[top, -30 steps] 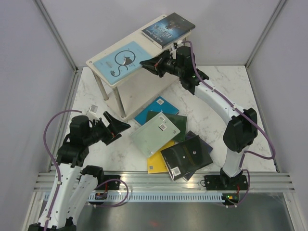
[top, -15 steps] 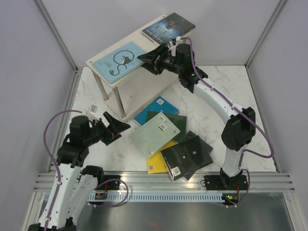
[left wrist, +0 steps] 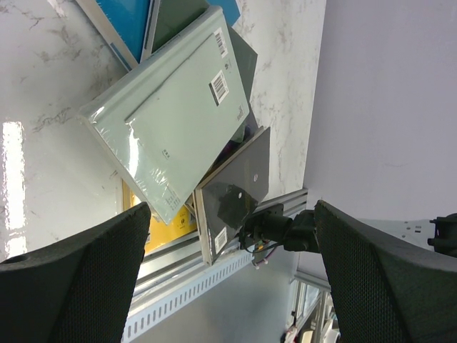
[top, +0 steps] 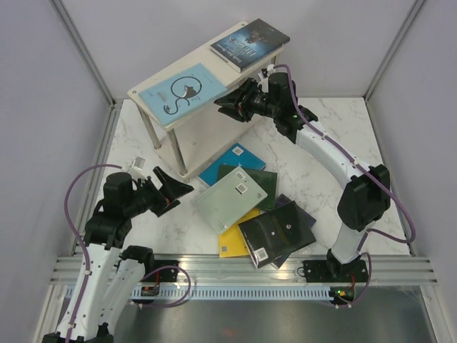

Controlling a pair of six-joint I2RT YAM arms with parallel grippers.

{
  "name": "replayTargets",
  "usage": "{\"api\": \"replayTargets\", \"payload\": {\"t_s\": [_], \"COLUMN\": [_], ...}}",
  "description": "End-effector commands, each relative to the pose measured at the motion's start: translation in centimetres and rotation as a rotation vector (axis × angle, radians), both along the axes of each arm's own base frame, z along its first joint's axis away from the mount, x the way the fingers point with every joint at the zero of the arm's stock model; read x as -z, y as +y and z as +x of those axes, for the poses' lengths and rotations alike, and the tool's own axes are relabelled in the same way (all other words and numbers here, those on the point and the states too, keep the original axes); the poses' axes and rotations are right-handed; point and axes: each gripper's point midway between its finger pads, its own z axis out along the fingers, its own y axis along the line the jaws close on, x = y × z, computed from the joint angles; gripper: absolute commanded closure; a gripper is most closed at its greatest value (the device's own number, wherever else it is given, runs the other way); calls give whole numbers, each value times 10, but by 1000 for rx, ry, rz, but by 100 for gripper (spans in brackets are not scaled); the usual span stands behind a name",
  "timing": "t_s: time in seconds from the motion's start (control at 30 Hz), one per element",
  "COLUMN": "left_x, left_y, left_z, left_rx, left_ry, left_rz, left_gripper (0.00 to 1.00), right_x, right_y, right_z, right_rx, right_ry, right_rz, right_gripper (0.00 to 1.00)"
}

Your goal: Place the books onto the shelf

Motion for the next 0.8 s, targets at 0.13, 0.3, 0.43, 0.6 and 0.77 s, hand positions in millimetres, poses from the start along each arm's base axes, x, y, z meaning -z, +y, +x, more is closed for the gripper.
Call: {"api": "replayTargets", "payload": {"t_s": [0.13, 0.3, 0.43, 0.6, 0.77], "left_x": [-1, -2, -2, -3, -1], "left_y": [1, 1, 2, 2, 2], "left_z": [-2, -4, -5, -4, -3], "left_rx": [-6, -8, -9, -8, -11], "left_ry": [-7, -9, -11, -13, -8], "left_rz": [-1, -1, 3, 7, 12], "left_gripper": [2, 2, 2, 2, 2], "right_x": [31, 16, 7, -5, -2], "right_y": [-10, -6, -3, -3, -7], "right_z": [-3, 4, 4, -7, -18], "right_rx": [10, 14, 0, -34, -49], "right_ry": [100, 78, 60, 35, 39], "right_rz": [-84, -59, -38, -23, -25], "right_gripper": [60, 64, 73, 87, 97]}}
